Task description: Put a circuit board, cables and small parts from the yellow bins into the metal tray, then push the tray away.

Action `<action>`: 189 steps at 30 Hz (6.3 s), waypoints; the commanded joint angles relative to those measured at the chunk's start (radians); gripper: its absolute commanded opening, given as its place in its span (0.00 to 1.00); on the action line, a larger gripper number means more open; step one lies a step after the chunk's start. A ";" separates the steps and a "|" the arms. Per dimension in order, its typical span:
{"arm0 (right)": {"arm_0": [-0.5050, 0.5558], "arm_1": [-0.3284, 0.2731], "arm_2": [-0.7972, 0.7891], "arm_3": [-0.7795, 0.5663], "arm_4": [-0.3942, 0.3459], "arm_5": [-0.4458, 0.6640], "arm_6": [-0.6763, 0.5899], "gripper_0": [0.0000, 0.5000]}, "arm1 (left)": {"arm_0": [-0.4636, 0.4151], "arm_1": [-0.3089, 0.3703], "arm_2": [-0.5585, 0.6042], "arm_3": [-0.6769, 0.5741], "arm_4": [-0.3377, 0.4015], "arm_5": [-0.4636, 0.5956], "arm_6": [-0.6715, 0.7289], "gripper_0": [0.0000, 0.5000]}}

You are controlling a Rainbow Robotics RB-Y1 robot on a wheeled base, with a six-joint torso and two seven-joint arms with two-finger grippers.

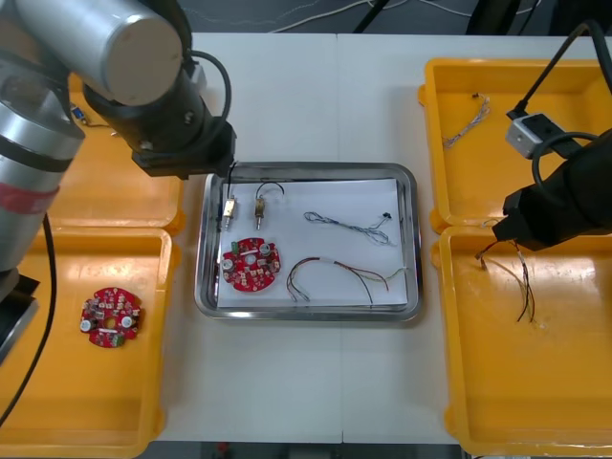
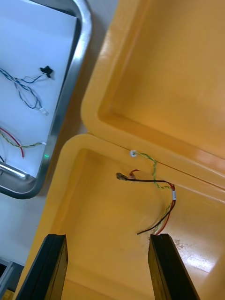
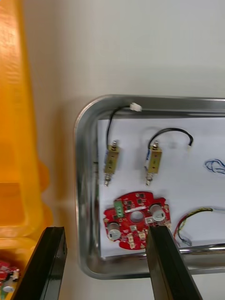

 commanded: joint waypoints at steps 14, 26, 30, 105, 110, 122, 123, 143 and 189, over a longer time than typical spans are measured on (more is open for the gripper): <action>-0.230 0.052 0.353 -0.039 -0.030 -0.024 0.024 1.00 | 0.042 0.222 0.224 -0.037 0.051 0.009 -0.376 1.00; -0.371 0.097 0.677 -0.034 0.036 -0.145 0.063 1.00 | 0.209 0.292 0.414 -0.038 0.086 0.009 -0.614 1.00; -0.419 0.127 0.773 -0.002 0.050 -0.180 0.085 1.00 | 0.263 0.309 0.449 -0.066 0.098 0.009 -0.636 1.00; -0.529 0.359 1.272 0.311 0.489 -0.401 0.200 0.00 | 0.490 0.357 0.606 -0.204 0.149 0.009 -0.407 1.00; -0.564 0.348 1.272 0.319 0.508 -0.404 0.208 0.00 | 0.490 0.357 0.606 -0.204 0.149 0.009 -0.407 1.00; -0.644 0.343 1.272 0.412 0.541 -0.429 0.280 0.00 | 0.490 0.357 0.606 -0.204 0.149 0.009 -0.407 1.00; -0.650 0.343 1.272 0.422 0.544 -0.435 0.306 0.00 | 0.490 0.357 0.606 -0.204 0.149 0.009 -0.407 1.00; -0.749 0.345 1.257 0.603 0.542 -0.516 0.413 0.00 | 0.490 0.357 0.606 -0.204 0.149 0.009 -0.407 1.00; -0.913 0.416 1.257 0.942 0.479 -0.874 0.465 0.00 | 0.490 0.357 0.606 -0.204 0.149 0.009 -0.407 1.00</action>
